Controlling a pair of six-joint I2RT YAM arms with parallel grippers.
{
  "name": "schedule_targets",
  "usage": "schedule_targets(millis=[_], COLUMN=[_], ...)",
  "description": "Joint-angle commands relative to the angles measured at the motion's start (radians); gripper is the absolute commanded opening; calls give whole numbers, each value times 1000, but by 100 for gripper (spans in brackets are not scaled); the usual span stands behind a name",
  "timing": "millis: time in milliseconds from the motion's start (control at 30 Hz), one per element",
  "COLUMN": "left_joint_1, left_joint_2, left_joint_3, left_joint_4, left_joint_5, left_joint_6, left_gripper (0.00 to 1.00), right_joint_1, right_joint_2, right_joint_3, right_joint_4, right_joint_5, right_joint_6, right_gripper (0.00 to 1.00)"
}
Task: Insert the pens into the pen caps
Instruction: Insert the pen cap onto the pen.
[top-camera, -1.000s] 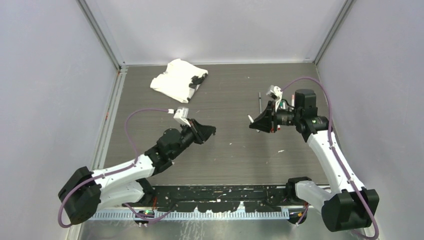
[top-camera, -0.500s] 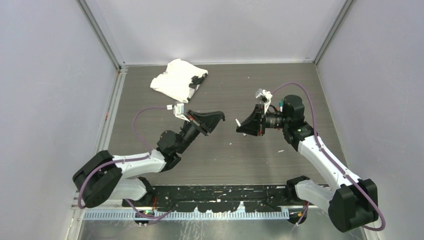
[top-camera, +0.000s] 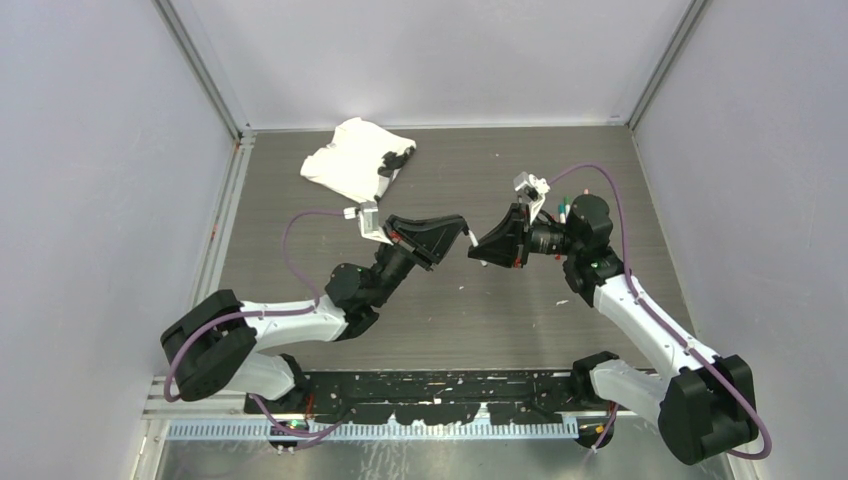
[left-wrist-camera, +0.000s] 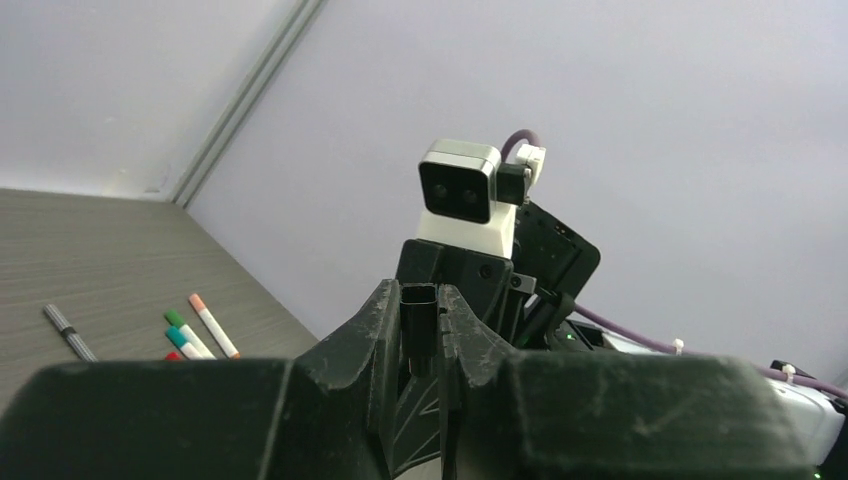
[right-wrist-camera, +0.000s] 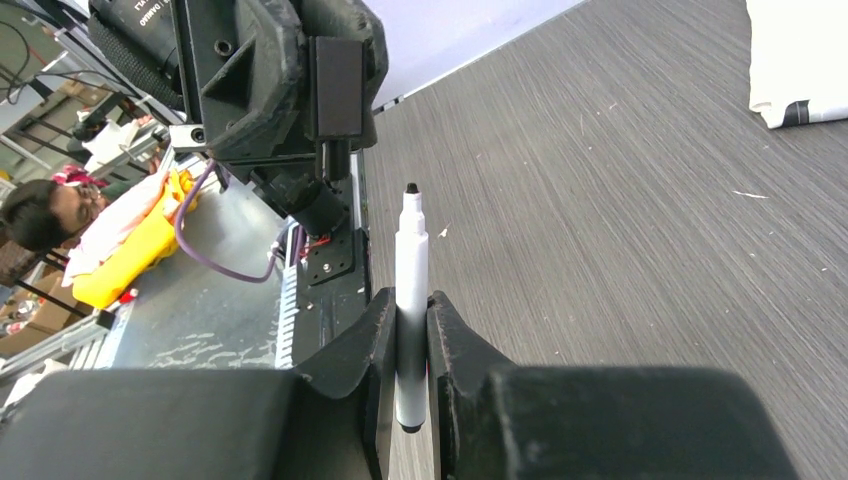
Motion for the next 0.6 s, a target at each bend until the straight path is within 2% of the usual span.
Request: schedule_targets(millis=[0,333,567], left_joint_1=[-3,-3,-2], left_joint_2=[-24,-12,2], left_joint_3=[10,23,29], left_joint_4=[69,68,69], left_joint_5=[-56,-67,-58], left_joint_6=[59,80,68], left_gripper=[1,1,1], right_joint_1=[5,8,10], right_joint_2=[-22,-21,-22], right_joint_3=[-13,-32,-34], right_joint_4=[120,212,216], right_joint_5=[-5,-44,-37], right_joint_6=[66,114,120], right_gripper=[1,1,1])
